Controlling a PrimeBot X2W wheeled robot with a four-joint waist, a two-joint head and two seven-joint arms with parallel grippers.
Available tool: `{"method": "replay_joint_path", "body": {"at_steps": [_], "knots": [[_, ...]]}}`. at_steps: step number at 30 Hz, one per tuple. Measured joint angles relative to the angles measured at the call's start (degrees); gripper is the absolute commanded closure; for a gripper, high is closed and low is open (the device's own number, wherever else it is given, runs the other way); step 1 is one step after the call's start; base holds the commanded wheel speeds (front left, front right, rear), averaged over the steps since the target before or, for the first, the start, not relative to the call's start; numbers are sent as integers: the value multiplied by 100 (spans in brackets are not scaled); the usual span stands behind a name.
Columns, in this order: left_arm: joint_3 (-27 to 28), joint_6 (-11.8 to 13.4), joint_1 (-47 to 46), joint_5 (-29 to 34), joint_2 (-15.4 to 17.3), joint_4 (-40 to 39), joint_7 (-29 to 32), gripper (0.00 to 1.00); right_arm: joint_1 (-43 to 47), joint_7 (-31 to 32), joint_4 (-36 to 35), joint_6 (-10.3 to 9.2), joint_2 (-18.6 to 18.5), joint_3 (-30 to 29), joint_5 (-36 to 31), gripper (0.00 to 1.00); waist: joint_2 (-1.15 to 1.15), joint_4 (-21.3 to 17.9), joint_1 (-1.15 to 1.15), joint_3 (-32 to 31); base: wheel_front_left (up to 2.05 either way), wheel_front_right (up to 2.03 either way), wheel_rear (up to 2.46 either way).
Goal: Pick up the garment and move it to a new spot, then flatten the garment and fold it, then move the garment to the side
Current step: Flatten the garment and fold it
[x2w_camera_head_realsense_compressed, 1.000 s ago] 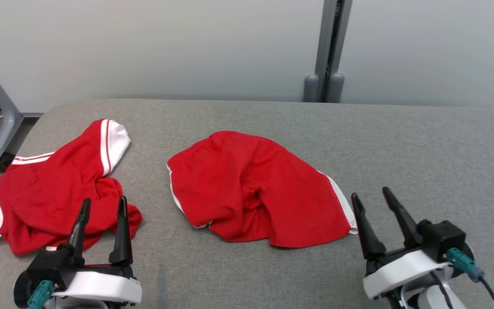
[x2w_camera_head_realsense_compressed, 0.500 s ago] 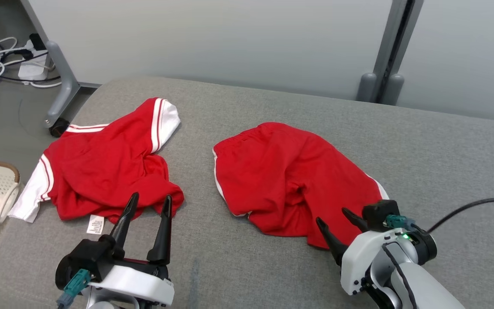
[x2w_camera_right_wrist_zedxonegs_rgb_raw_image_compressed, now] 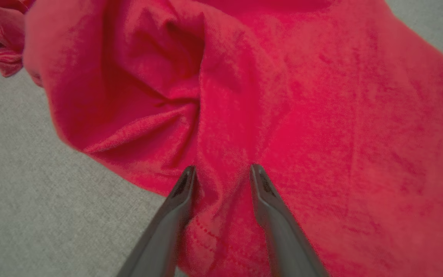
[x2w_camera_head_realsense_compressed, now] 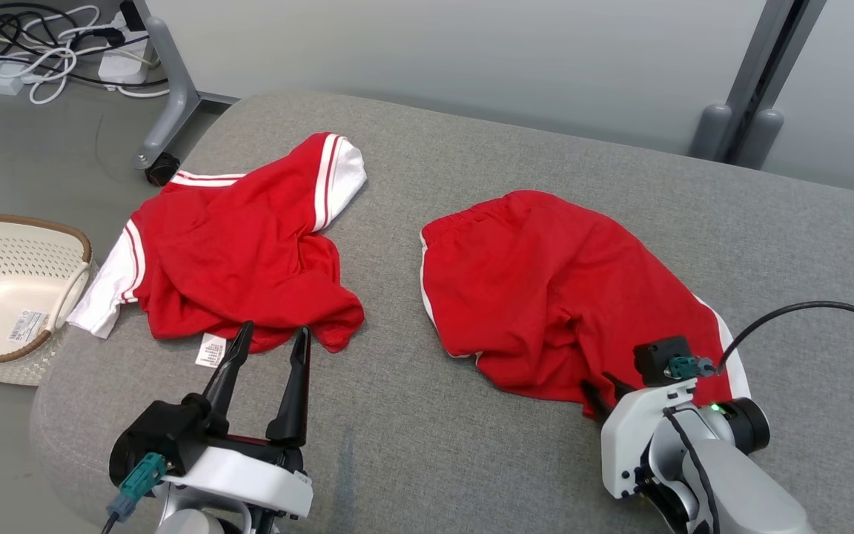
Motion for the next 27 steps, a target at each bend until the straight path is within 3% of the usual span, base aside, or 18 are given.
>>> {"method": "replay_joint_path", "body": {"at_steps": [8,15,27], "knots": [[19,31,-10,0,0,8,0,0,-159,-412,301,1,18,101,115,100,0,-35,0,-24,0,0,0],[24,21,-8,2,-1,-9,0,0,-498,-801,277,1,-216,189,186,100,0,-276,0,-60,0,0,0],[-122,-41,-245,0,-3,-123,-1,0,-1508,-149,77,1,-1529,147,632,100,0,-335,0,503,0,0,0]]}}
